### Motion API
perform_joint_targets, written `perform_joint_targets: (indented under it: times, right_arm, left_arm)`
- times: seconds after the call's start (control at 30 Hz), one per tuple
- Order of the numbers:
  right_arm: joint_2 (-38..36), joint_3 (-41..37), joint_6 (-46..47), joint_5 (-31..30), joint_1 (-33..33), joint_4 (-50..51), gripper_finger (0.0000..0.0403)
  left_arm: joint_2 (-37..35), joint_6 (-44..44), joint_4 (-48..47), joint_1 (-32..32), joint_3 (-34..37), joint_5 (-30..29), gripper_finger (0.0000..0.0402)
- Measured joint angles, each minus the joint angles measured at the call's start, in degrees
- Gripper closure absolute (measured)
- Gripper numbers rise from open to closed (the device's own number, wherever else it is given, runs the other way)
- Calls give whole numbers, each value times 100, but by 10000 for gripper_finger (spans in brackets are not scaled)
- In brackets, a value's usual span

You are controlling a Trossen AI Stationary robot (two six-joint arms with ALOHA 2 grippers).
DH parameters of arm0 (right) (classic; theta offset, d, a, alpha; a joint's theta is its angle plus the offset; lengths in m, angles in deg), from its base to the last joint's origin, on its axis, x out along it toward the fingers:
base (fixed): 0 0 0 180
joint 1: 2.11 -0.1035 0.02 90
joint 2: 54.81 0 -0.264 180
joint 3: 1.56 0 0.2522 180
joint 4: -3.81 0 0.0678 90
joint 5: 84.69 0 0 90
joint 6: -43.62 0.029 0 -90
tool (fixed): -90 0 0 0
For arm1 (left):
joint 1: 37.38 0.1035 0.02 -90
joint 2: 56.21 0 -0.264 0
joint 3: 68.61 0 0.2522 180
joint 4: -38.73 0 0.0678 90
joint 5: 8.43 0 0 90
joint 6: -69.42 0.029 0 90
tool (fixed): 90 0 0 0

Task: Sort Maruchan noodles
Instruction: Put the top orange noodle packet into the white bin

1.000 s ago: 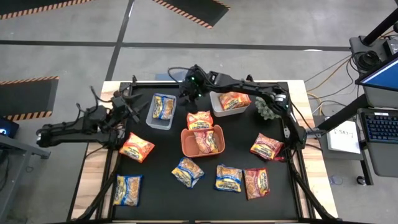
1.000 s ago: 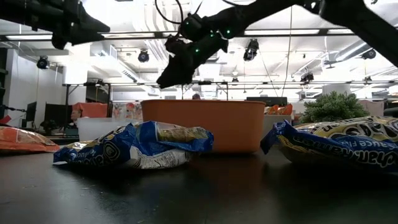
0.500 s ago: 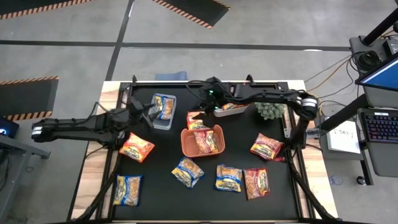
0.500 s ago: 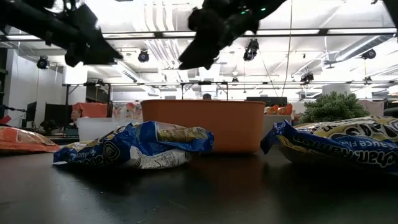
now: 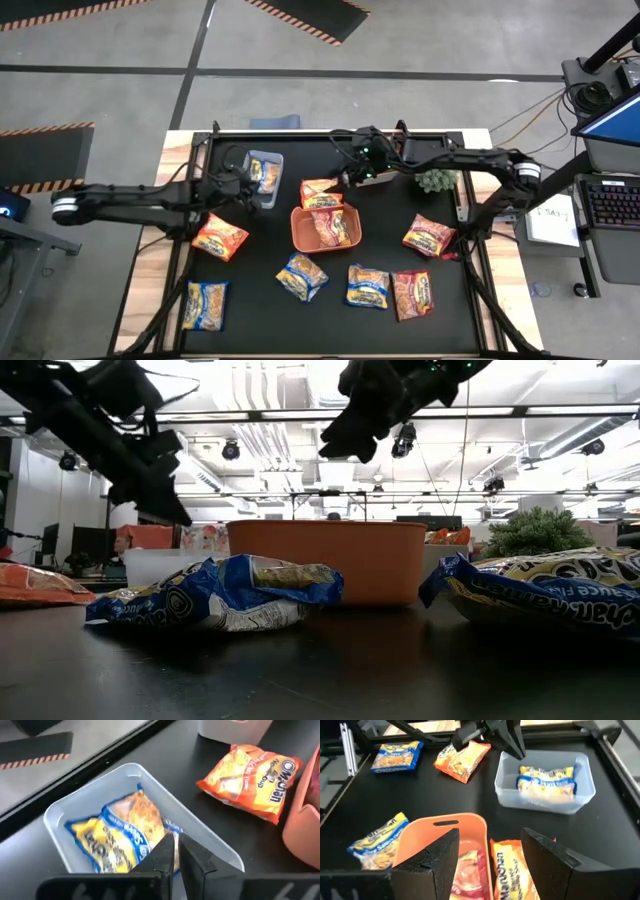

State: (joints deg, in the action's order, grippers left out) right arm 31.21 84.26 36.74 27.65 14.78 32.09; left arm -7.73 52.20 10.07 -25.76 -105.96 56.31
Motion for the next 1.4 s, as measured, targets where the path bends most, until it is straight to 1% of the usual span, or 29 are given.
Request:
perform_joint_targets:
  times: [0.1, 0.33, 0.47, 0.67, 0.8, 0.97, 1.07, 1.2, 1.3, 1.4]
  right_arm:
    - [-29, -25, 316, 8, -2, 231, 200]
    - [-29, -27, 1399, -6, 0, 1185, 200]
    - [-29, -29, 1851, -36, 0, 1801, 200]
    - [-29, -37, 2122, -554, 0, 2453, 200]
    - [-29, -74, 2032, -890, 2, 2647, 200]
    - [-29, -143, 1603, -893, 0, 2666, 200]
    - [-29, -245, 1307, -896, 1, 2579, 200]
    - [-88, -483, 1025, -891, 0, 2145, 200]
    - [-196, -719, 848, -859, 1, 1833, 200]
    - [-461, -1066, 520, -826, 0, 1393, 200]
  left_arm:
    - [171, 342, 35, -4, -229, 221, 385]
    - [394, 1061, 38, -4, -841, 233, 397]
    - [519, 1458, 183, -4, -1034, 233, 401]
    - [964, 1748, 1010, -4, -1038, 237, 401]
    - [1454, 1833, 1550, -4, -1040, 239, 401]
    - [2047, 2018, 2266, -4, -1045, 260, 401]
    - [2340, 2019, 2673, 11, -1045, 568, 401]
    - [2666, 2036, 3169, 61, -1045, 1154, 390]
    - [2878, 2036, 3396, 141, -1045, 1420, 369]
    - [3093, 2020, 3570, 252, -1045, 1614, 339]
